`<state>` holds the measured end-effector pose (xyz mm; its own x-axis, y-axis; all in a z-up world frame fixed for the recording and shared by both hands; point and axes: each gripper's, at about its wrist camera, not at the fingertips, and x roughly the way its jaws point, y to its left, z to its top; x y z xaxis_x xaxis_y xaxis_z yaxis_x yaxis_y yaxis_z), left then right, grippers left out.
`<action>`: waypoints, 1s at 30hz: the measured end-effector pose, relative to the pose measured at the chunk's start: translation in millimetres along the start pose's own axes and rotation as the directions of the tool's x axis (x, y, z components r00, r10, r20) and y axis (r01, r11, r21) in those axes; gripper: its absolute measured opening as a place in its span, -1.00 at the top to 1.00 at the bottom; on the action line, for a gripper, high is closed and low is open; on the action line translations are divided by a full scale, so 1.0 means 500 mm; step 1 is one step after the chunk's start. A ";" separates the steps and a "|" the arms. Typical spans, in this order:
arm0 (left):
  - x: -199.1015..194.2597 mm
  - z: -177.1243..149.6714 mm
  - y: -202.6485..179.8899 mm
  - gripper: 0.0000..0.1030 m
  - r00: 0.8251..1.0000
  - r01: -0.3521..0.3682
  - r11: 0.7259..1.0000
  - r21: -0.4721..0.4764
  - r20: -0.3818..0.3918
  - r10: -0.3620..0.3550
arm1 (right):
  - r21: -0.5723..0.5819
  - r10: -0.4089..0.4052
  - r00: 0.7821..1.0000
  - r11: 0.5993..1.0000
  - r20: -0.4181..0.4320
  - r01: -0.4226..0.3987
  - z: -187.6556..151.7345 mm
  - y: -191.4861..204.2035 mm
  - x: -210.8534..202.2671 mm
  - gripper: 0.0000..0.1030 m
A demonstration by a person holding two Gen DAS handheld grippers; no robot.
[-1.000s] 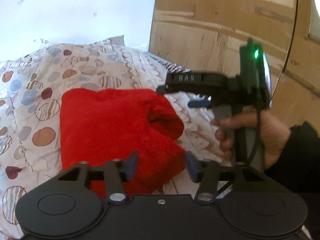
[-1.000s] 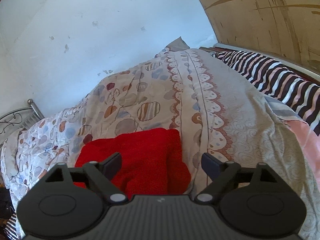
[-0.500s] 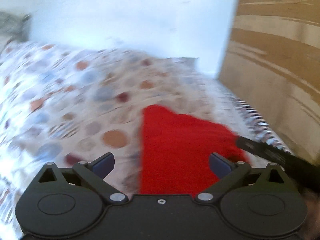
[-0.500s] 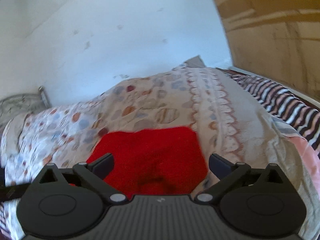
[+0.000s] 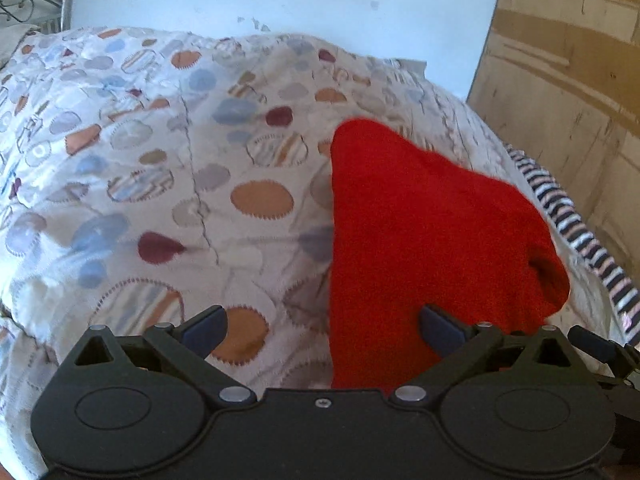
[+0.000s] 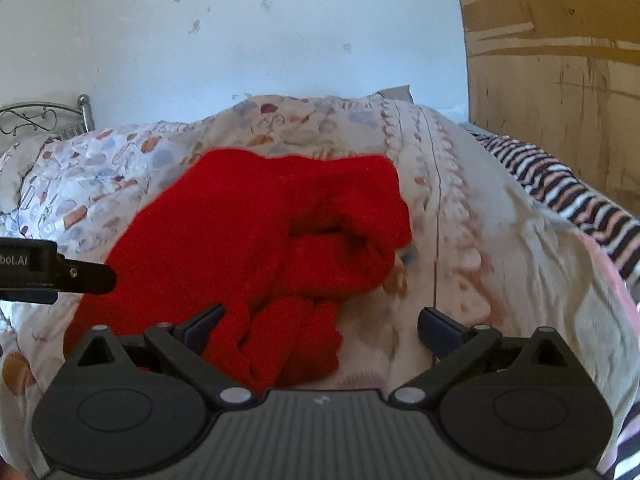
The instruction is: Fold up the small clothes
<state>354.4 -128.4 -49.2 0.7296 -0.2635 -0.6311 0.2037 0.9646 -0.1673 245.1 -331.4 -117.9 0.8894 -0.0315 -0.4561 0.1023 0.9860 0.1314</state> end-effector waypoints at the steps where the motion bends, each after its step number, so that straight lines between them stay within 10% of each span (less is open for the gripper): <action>1: 0.006 -0.007 -0.001 -0.99 1.000 -0.002 1.000 0.008 -0.007 0.002 | -0.001 -0.001 1.000 1.000 0.007 0.001 -0.008 -0.002 0.000 -1.00; 30: 0.019 -0.013 0.010 -0.99 0.999 0.009 1.000 -0.010 -0.030 -0.009 | 0.033 0.038 0.998 0.999 0.058 -0.040 -0.020 -0.017 -0.002 -1.00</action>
<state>358.0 -126.1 -61.1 0.7074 -0.2723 -0.6522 0.2040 0.9622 -0.1805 239.0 -338.0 -127.3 0.9169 -0.0038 -0.3990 0.0818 0.9805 0.1786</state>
